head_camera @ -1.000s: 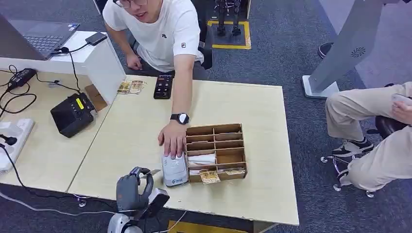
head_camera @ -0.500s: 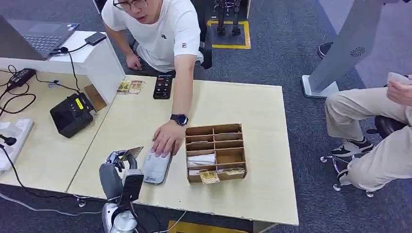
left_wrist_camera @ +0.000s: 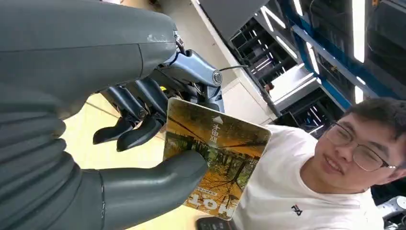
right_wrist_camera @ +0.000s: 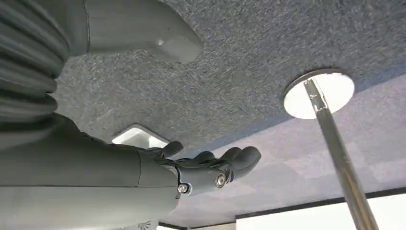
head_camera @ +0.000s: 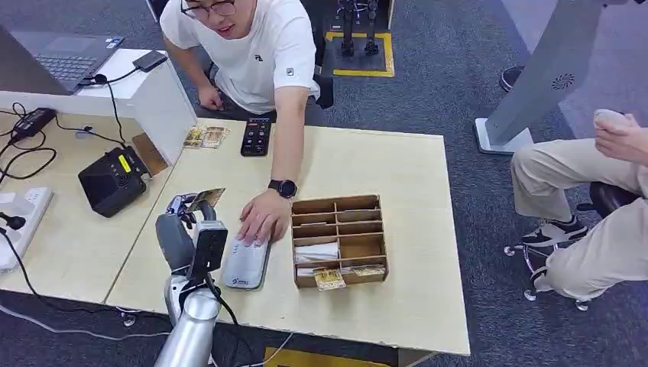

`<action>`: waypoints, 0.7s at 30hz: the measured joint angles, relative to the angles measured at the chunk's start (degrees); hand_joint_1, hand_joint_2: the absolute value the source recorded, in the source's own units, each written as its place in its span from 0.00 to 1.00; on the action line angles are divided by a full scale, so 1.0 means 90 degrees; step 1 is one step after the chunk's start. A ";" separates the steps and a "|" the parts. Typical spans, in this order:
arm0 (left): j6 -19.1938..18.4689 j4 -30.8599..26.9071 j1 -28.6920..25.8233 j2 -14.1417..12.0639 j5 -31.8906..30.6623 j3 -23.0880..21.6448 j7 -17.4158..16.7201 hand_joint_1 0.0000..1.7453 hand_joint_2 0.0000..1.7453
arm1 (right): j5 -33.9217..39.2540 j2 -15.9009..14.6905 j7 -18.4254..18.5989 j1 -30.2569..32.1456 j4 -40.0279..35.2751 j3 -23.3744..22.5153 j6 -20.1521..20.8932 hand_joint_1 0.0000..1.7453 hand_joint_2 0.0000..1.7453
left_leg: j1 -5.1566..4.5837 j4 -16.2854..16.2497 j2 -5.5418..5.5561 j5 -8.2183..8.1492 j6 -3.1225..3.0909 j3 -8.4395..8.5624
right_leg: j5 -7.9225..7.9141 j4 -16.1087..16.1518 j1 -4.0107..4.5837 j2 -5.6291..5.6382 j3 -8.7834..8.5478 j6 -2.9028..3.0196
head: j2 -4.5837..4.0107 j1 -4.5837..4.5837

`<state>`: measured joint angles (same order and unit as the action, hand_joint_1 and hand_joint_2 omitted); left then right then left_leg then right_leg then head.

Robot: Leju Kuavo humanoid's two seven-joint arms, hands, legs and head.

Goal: Pass the card to the sensor for recognition and then transmit it.

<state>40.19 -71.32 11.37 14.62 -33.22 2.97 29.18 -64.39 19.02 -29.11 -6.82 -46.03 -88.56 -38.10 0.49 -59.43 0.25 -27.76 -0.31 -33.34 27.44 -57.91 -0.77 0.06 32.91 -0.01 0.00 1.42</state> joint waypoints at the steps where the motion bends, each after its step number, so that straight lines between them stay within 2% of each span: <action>1: 0.0000 0.0032 0.0038 -0.0012 -0.0077 0.0000 -0.0012 1.00 1.00 | 0.0000 0.0000 -0.0002 -0.0006 0.0014 0.0000 0.0000 0.00 1.00 | 0.0000 0.0000 0.0000 0.0000 0.0000 0.0000 | 0.0000 0.0000 0.0000 0.0000 0.0000 0.0000 | 0.0000 0.0000; 6: 0.0000 0.0195 0.0115 -0.0066 -0.0304 0.0000 -0.0066 1.00 1.00 | 0.0012 0.0000 -0.0002 -0.0015 0.0073 0.0000 0.0000 0.00 1.00 | -0.0001 0.0000 -0.0001 -0.0002 -0.0001 -0.0002 | 0.0002 0.0000 0.0000 0.0001 0.0003 -0.0001 | 0.0000 0.0000; 14: 0.0002 0.0467 0.0007 -0.0134 -0.1771 0.0000 -0.0435 1.00 1.00 | 0.0109 0.0000 0.0026 -0.0016 0.0124 0.0000 0.0000 0.00 1.00 | 0.0000 0.0001 -0.0001 -0.0002 -0.0002 -0.0005 | 0.0002 0.0000 0.0000 0.0001 0.0003 -0.0001 | 0.0000 0.0000; 21: 0.0005 0.0901 -0.0360 -0.0260 -0.2482 0.0002 -0.0692 1.00 1.00 | 0.0228 0.0000 0.0087 -0.0016 0.0124 0.0000 0.0000 0.00 1.00 | 0.0000 0.0001 -0.0001 -0.0004 -0.0001 -0.0007 | 0.0003 0.0000 0.0000 0.0001 0.0005 -0.0001 | 0.0000 0.0000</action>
<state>40.24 -63.22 8.13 12.28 -55.56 2.99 22.95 -62.34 19.02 -28.33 -6.96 -44.92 -88.56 -38.10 0.49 -59.42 0.25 -27.80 -0.32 -33.40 27.46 -57.91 -0.77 0.07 32.95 -0.02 0.00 1.42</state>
